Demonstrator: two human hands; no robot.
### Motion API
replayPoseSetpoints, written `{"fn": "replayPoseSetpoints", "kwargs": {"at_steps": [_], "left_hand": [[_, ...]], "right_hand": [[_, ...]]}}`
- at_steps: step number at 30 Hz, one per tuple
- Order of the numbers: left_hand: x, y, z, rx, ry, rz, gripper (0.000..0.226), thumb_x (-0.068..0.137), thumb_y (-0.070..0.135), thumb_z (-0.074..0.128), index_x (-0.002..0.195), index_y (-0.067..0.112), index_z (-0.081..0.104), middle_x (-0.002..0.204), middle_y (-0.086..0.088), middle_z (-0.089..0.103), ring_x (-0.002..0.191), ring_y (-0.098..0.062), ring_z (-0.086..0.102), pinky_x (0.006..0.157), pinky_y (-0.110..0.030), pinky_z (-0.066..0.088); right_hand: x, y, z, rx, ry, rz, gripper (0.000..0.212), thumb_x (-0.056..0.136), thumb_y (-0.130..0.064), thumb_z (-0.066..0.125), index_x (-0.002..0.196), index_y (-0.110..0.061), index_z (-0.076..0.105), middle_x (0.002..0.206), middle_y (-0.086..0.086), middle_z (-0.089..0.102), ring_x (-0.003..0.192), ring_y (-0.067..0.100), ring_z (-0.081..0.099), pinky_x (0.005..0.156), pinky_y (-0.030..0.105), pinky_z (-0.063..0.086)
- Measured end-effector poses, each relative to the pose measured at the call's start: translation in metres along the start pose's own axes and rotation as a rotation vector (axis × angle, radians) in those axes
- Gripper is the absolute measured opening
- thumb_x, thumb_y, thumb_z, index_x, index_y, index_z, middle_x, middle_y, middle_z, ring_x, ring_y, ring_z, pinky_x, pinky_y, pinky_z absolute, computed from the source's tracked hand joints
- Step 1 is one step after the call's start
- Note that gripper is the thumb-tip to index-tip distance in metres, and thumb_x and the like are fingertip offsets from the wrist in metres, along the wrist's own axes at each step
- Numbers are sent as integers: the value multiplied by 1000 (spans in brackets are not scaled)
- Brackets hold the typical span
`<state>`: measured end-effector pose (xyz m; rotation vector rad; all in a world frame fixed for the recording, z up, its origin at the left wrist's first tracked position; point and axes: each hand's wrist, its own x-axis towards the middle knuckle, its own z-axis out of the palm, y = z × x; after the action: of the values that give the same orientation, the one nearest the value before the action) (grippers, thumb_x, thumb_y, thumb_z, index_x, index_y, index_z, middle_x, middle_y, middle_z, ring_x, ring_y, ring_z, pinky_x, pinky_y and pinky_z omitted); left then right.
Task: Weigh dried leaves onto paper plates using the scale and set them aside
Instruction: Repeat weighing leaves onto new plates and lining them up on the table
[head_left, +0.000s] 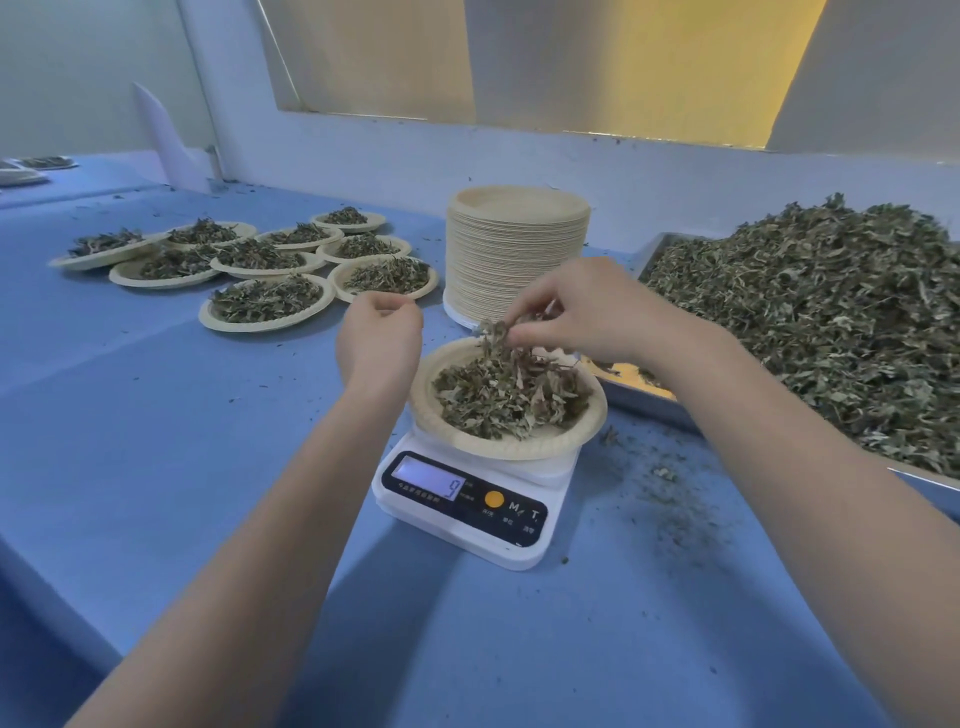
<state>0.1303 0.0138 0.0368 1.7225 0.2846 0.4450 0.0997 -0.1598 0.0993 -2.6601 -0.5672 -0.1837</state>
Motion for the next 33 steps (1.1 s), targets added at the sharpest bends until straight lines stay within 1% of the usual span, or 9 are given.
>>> {"fn": "replayPoseSetpoints", "kwargs": {"at_steps": [3,8,10,12,15,17,21,28,33], "left_hand": [[0,-2,0,-15,24,-12,19,86,17,49,101,15,62,79,17,55,64,-7,47,57,-26,36],[-2,4,6,-7,-25,20,20,85,15,49,100,17,62,80,13,56,67,-7,48,59,-26,37],[-2,11,8,7,-47,64,20,85,15,49,99,19,63,81,14,55,70,-4,48,61,-25,37],[-4,20,11,2,-81,101,18,85,15,50,96,20,64,82,13,56,75,-5,50,69,-27,41],[-8,30,18,-23,-155,134,17,85,11,50,83,23,63,80,10,59,81,-12,54,80,-34,47],[-11,35,23,-33,-220,141,20,86,10,50,76,25,60,81,7,60,83,-15,55,82,-36,47],[-16,38,27,-27,-322,139,22,87,9,53,73,24,62,81,4,62,80,-16,55,81,-37,48],[-11,33,14,-30,-309,167,23,87,7,53,73,22,63,78,5,62,70,-10,55,66,-22,42],[-6,28,4,20,-305,187,20,87,5,52,81,18,66,75,9,61,68,-6,54,61,-19,41]], "right_hand": [[0,-1,-10,55,34,-6,3,83,-21,71,86,-23,72,59,-17,60,46,-7,54,46,3,38],[2,7,-22,110,163,25,3,85,-18,70,87,-21,70,51,-19,57,44,-8,54,47,1,36],[3,18,-29,9,248,88,5,87,-21,68,90,-20,71,59,-12,60,51,-1,57,56,6,42],[4,35,-37,-190,254,195,14,88,-23,66,96,-15,73,77,-1,67,68,13,58,69,21,44],[-2,57,-40,-442,-51,406,36,85,-32,70,119,-21,65,116,6,65,99,23,59,82,30,46],[-7,65,-36,-413,-128,421,42,84,-34,71,125,-29,60,125,4,60,111,24,56,91,35,45],[-7,62,-20,-150,17,236,19,89,-31,64,107,-33,70,102,-4,66,88,11,57,77,24,39],[3,32,0,92,23,58,11,84,-42,68,93,-37,73,66,-30,59,62,-18,53,51,-2,34],[4,21,12,36,-39,36,34,79,-58,64,101,-35,72,83,-20,61,71,-14,51,57,6,37]]}}
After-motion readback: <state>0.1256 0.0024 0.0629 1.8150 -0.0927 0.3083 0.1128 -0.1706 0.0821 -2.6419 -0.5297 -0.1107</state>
